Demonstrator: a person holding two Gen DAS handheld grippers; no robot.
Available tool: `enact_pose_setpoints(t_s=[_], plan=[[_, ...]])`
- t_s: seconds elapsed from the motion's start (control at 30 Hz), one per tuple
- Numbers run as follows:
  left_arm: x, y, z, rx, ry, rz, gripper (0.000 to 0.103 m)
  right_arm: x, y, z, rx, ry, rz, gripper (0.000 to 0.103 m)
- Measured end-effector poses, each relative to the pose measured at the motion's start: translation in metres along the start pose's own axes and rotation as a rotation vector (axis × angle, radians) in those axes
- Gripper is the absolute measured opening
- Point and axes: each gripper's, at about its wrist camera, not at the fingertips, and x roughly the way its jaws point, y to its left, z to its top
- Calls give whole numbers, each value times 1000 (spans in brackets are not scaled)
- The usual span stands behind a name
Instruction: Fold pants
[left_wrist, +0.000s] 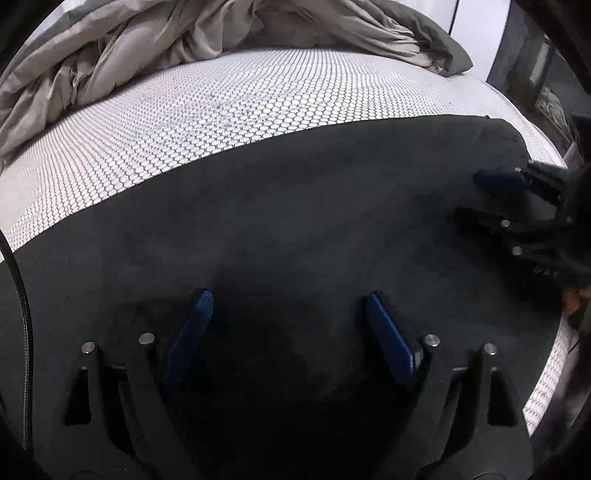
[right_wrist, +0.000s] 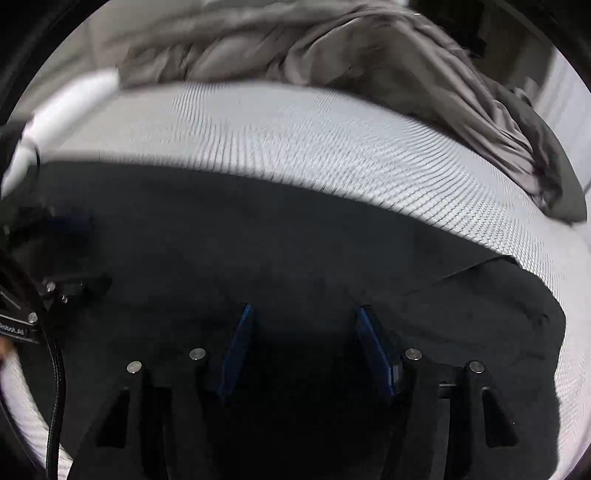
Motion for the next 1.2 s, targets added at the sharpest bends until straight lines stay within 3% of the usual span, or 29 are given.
enact_pose_setpoints(t_s=[0.07, 0.1, 0.13, 0.2, 0.3, 0.37, 0.47, 0.6, 0.63, 0.73, 0.8, 0.87, 0.9, 0.97, 1.03, 1.13, 1.2], plan=[[-4, 9, -2, -22, 8, 10, 86, -4, -12, -7, 3, -9, -12, 67], [-5, 13, -3, -39, 8, 13, 86, -6, -24, -11, 15, -3, -75, 67], [-5, 17, -5, -54, 7, 10, 86, -9, -43, -18, 35, 12, -209, 70], [-4, 21, -6, -64, 7, 7, 87, -12, -77, -32, 111, 38, -330, 70], [-2, 17, -5, -49, 12, 40, 90, -17, -130, -59, 294, 45, -375, 70], [-5, 16, -5, -56, 10, 52, 90, -26, -144, -68, 374, 15, -331, 69], [-20, 12, -7, -79, -9, 75, 87, -47, -131, -65, 354, -29, -337, 62], [-53, -7, -17, -43, -73, -25, 88, -90, -100, -49, 251, -183, -209, 64], [-60, -18, -20, -12, -89, -70, 88, -95, -87, -44, 246, -209, -137, 64], [-57, -40, -30, 42, -62, -159, 88, -86, -47, -36, 207, -197, 20, 65], [-42, -41, -39, 39, 5, -123, 88, -62, -25, -24, 185, -163, 71, 65], [-39, -36, -46, 49, 22, -116, 88, -39, -2, -22, 120, -88, 114, 65], [-42, -33, -48, 63, 21, -107, 88, -31, 4, -24, 73, -56, 85, 65], [-49, -23, -55, 80, 33, -71, 88, -31, 12, -36, -19, -31, -54, 65], [-56, -5, -63, 54, 39, -50, 89, -32, -13, -44, -40, -17, -162, 67], [-64, 21, -72, 18, 45, -17, 89, -30, -79, -66, 121, 21, -328, 68], [-69, 31, -74, -9, 41, 10, 90, -33, -119, -81, 226, 45, -370, 74]])
